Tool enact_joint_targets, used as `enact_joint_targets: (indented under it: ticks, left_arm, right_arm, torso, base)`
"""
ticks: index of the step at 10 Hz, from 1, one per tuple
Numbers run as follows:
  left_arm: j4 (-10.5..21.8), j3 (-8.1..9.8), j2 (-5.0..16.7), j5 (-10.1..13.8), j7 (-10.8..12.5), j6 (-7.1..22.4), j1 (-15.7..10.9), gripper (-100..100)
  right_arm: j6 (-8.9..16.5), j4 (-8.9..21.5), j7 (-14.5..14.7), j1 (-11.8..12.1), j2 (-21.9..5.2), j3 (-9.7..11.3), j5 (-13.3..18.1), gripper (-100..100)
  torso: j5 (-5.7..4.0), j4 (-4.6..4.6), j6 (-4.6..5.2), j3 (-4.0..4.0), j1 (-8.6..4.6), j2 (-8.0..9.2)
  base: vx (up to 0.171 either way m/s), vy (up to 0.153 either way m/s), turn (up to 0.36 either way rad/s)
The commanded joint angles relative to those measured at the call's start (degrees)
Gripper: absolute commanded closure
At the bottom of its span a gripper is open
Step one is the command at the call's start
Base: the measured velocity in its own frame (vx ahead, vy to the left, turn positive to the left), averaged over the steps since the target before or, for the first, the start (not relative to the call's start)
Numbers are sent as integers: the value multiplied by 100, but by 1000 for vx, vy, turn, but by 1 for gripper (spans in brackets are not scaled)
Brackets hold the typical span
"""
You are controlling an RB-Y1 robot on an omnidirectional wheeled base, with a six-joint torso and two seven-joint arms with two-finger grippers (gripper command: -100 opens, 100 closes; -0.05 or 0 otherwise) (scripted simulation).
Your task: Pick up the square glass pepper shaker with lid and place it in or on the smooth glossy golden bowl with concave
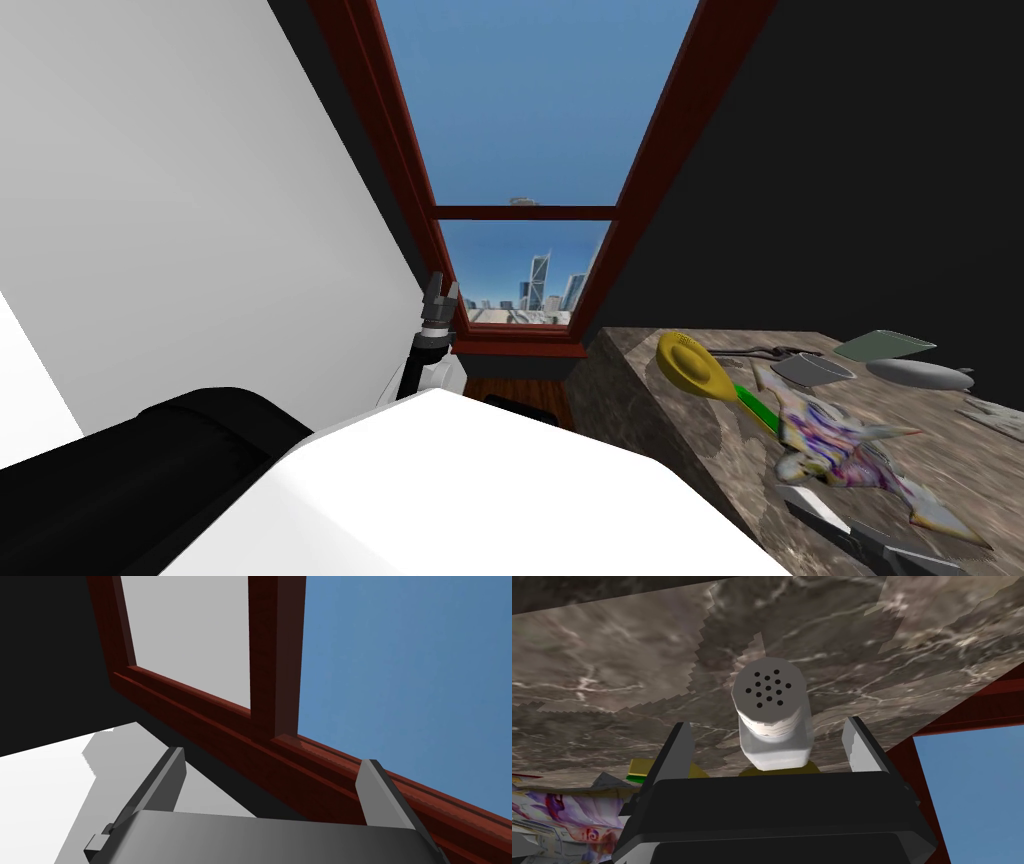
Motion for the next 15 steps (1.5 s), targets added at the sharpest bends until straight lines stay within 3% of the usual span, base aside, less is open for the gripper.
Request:
enact_joint_targets:
  ticks: [1, 2, 3, 4, 6, 7, 9, 12, 13, 15]
  left_arm:
    - [0, 0, 0, 0, 0, 0, 0, 0]
    - [0, 0, 0, 0, 0, 0, 0, 0]
    - [0, 0, 0, 0, 0, 0, 0, 0]
    - [0, 0, 0, 0, 0, 0, 0, 0]
    - [0, 0, 0, 0, 0, 0, 0, 0]
    - [0, 0, 0, 0, 0, 0, 0, 0]
    - [0, 0, 0, 0, 0, 0, 0, 0]
    - [0, 0, 0, 0, 0, 0, 0, 0]
    - [0, 0, 0, 0, 0, 0, 0, 0]
    - [0, 0, 0, 0, 0, 0, 0, 0]
  right_arm:
    - [-49, 212, -9, -8, -4, -1, 7, -100]
    - [-304, 363, 146, -93, 226, -100, 156, -100]
    - [-435, 524, 146, -93, 226, -100, 156, -100]
    - [-467, 728, 146, -93, 226, -100, 156, -100]
    - [-467, 783, 146, -93, 226, -100, 156, -100]
    - [-709, 954, 302, -177, 457, -198, 304, -100]
    - [-885, 1354, 302, -177, 457, -198, 304, -100]
    - [-967, 1490, 316, -271, 480, -163, 341, -100]
    - [-931, 1457, 303, -248, 471, -172, 331, 100]
    - [-929, 1463, 310, -249, 466, -170, 336, 100]
  torso:
    - [0, 0, 0, 0, 0, 0]
    - [-1, 2, 0, 6, -8, 9]
    - [-4, 1, 0, 1, 0, 0]
    - [0, 0, -1, -2, 5, -3]
    - [-1, 2, -1, 5, -4, 9]
    - [-2, 3, 0, 8, -9, 13]
    - [0, -1, -1, -2, 7, -4]
    - [-2, 3, 0, 8, -9, 13]
    - [-3, 4, -1, 8, -10, 14]
    - [-7, 5, 0, 9, -11, 14]
  base:
    - [0, 0, 0]
    - [46, 29, 0]
    - [51, 44, -7]
    - [22, 30, 2]
    - [2, 5, -2]
    - [46, 33, 1]
    - [41, 41, -4]
    - [3, 3, 0]
    - [0, 0, 0]
    - [0, 0, 0]
